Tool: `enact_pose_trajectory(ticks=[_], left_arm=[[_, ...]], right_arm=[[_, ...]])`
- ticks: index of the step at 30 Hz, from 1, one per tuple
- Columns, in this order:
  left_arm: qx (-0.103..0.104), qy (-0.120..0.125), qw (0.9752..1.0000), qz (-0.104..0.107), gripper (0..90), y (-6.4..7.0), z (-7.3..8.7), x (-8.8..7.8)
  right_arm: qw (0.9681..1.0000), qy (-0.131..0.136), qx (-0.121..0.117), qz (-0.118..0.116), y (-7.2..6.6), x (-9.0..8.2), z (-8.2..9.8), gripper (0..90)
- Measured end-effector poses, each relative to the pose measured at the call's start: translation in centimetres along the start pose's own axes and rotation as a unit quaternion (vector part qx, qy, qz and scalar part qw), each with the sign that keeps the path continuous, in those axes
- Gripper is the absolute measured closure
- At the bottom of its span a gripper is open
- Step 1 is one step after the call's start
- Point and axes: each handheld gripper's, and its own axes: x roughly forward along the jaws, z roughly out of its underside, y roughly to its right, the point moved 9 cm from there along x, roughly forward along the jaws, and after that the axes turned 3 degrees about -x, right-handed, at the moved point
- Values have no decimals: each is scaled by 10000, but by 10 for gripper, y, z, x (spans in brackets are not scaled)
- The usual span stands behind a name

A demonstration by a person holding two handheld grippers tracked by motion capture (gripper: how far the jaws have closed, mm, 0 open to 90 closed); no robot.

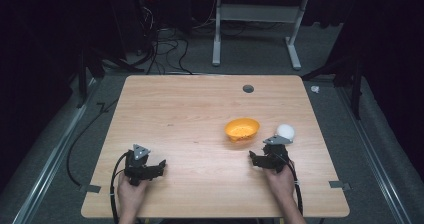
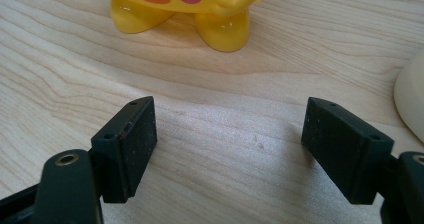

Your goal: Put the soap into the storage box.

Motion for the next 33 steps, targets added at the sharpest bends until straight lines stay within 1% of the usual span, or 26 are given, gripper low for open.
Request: enact_pose_trajectory(ticks=[18,22,30,33], left_arm=[[-4,2,10000,3,148,0,0,0],[-4,2,10000,4,148,0,0,0],[-8,4,10000,7,149,0,0,0],[-7,4,10000,7,149,0,0,0]], right_arm=[[10000,3,4,-6,0,0,0,229],[10000,1,62,31,-1,0,0,227],[9999,-8,87,92,-2,1,-1,221],[9999,-21,72,77,-3,1,-1,223]])
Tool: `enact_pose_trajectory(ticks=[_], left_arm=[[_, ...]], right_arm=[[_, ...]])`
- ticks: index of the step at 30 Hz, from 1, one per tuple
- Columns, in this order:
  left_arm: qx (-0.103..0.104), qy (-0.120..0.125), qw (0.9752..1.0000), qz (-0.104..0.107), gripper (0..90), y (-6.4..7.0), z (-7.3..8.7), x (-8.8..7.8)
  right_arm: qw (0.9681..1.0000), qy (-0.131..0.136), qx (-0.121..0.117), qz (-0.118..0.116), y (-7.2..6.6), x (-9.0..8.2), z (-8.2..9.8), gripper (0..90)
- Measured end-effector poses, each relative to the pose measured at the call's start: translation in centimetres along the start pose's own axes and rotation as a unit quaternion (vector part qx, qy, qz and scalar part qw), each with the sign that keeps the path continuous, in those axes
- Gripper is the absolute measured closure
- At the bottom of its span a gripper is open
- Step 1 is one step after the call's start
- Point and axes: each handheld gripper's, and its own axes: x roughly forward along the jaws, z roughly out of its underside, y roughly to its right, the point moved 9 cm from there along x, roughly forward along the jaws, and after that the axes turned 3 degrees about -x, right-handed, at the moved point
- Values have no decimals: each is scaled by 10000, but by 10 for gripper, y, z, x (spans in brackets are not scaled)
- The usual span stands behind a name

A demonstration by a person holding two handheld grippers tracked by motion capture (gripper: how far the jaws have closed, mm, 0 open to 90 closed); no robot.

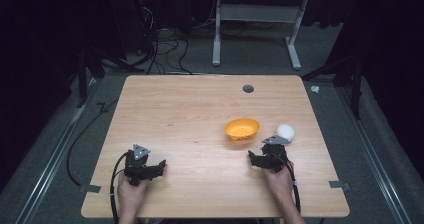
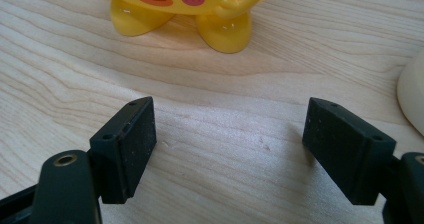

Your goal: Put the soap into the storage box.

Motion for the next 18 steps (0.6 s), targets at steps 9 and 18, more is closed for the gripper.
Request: enact_pose_trajectory(ticks=[9,18], left_arm=[[1,-1,10000,0,149,0,0,0],[3,-3,10000,-2,149,0,0,0]], right_arm=[[9999,-42,28,-134,-4,-3,-2,242],[9998,40,109,-172,-3,-13,-2,246]])
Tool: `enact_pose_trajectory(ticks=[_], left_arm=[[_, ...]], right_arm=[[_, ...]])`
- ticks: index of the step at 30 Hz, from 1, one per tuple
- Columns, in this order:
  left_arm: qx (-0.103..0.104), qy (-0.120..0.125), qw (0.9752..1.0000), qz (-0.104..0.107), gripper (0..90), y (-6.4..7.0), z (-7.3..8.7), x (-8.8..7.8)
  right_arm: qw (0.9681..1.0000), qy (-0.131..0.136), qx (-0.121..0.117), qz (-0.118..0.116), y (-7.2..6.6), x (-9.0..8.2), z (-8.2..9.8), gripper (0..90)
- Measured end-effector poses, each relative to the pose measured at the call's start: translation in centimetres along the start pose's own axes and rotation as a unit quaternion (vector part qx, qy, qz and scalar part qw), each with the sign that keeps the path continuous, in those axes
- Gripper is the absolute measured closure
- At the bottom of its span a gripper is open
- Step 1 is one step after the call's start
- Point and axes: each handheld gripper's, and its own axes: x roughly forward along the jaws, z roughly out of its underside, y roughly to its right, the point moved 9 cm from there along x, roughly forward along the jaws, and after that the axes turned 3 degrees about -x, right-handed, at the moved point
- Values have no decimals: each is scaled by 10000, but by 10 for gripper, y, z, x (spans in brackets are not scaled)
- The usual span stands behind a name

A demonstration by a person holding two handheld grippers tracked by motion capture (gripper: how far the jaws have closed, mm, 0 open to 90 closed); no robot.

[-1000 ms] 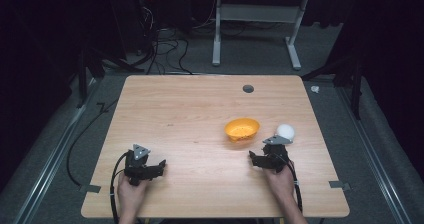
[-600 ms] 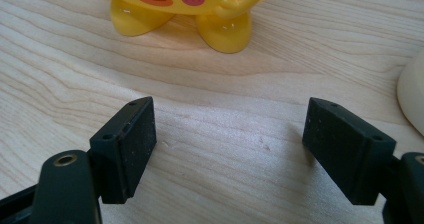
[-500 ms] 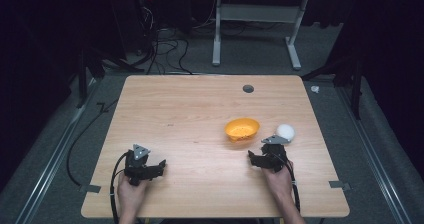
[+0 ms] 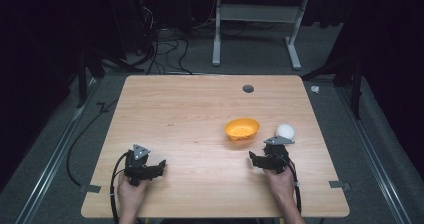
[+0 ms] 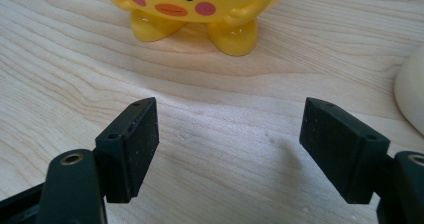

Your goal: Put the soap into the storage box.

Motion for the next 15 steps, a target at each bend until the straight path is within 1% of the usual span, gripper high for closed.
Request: enact_pose_trajectory(ticks=[5,8,9,15], left_arm=[[-1,0,10000,-1,149,0,0,0],[0,0,10000,0,149,0,0,0],[-1,1,10000,-1,149,0,0,0],[0,2,10000,-1,149,0,0,0]], right_arm=[[9999,113,54,43,2,-9,-1,249],[9998,125,54,108,5,-13,1,249],[9998,113,93,126,7,-15,3,249],[9997,113,145,183,12,-20,9,250]])
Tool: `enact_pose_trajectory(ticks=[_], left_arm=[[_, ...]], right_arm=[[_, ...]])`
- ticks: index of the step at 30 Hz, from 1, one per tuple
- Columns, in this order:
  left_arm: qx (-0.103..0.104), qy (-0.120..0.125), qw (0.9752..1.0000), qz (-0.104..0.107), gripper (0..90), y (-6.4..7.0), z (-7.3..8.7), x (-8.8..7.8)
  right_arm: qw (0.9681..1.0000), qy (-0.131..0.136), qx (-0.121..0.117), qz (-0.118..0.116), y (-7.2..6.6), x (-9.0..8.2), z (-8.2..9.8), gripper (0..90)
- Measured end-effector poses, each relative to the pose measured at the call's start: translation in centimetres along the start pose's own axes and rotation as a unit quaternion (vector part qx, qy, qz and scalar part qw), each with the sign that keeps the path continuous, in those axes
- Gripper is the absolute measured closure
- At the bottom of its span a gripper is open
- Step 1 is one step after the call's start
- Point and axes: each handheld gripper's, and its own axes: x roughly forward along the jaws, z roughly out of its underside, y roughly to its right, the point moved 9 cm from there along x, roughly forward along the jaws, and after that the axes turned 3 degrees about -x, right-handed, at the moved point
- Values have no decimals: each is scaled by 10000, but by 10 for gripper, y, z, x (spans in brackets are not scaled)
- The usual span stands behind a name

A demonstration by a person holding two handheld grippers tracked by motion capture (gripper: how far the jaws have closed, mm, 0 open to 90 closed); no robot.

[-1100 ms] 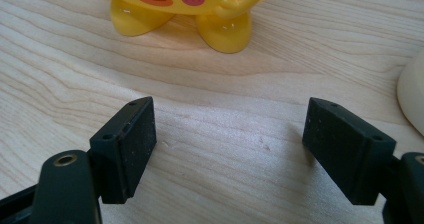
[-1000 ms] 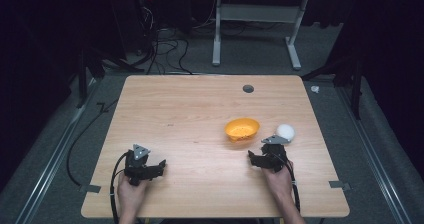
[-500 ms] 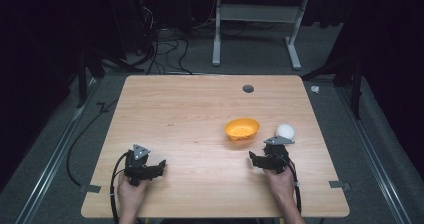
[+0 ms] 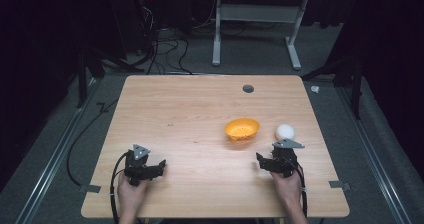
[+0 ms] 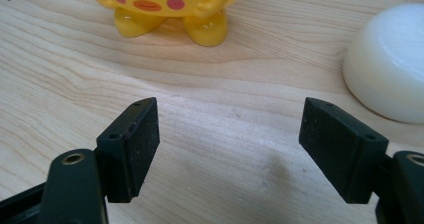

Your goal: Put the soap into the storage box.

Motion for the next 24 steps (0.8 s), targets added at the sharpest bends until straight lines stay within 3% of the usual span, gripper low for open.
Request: enact_pose_trajectory(ticks=[19,24], left_arm=[[6,-6,10000,-5,148,0,0,0],[5,-4,10000,-5,148,0,0,0]], right_arm=[[9996,-33,214,204,21,-13,17,254],[9985,10,410,351,36,-19,21,256]])
